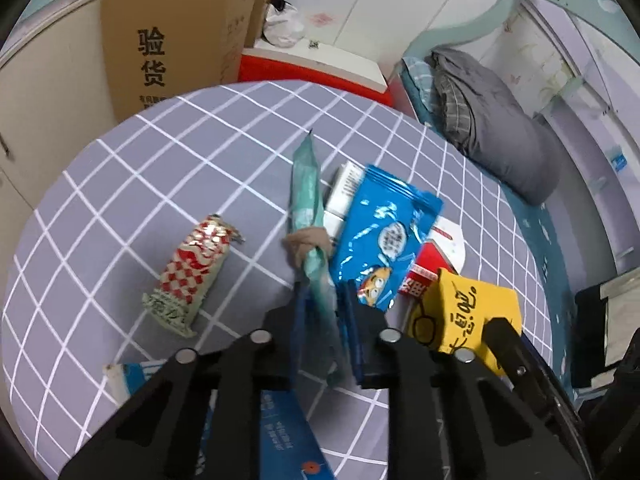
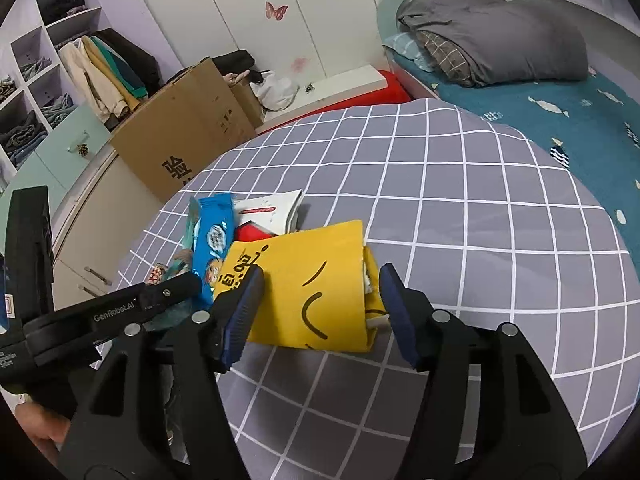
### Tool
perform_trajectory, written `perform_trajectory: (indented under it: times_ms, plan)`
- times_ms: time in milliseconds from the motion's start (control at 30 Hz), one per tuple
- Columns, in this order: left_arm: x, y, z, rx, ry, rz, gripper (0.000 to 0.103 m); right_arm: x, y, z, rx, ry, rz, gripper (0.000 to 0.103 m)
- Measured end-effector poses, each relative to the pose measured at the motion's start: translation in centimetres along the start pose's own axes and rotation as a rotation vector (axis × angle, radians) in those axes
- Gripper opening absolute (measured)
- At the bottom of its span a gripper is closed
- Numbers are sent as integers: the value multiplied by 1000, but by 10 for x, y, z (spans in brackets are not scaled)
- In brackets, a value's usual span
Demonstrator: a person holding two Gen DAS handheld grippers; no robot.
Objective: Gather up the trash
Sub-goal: 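Grasp the yellow snack bag with the right gripper while the left grasps the teal tube, then carry both items to the wastebasket and open the right gripper over it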
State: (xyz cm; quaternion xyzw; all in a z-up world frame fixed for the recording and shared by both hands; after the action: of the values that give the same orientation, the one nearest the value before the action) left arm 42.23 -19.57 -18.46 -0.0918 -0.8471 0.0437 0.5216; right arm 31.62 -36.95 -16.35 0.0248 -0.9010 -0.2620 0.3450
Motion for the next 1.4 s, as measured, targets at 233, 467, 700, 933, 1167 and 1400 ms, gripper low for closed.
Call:
perform_trajectory:
  times_ms: [233,467,700,933,1167,1400]
  plan:
    - [25,5,5,15,-54,40,9,4,13,13,36,12,-19,30]
    - [68,11,17,-17,-134,65,9,25,31,27,34,-15,-116,8]
    - [107,21,30,-39,-188,94,9,56,66,32,81,-78,-155,2]
    - [144,53,38,-19,-238,127,9,85,106,31,124,-143,-181,2]
    - [174,108,43,25,-300,123,9,99,173,34,215,-170,-260,2]
    - [190,205,51,128,-340,50,9,71,264,60,317,-105,-359,2]
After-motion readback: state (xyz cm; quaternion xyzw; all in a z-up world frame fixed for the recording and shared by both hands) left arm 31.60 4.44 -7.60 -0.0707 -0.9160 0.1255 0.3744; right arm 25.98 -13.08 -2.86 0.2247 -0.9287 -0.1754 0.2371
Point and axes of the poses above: each gripper's, at about its wrist camera, not at the fingertips, and x roughly against the way its jaws point, y to its left, z to its underside, the point moved 4 cm from there along -x, roughly the way its jaws point, and after that the axes turned 10 degrees about -z, right-handed, at the moved point
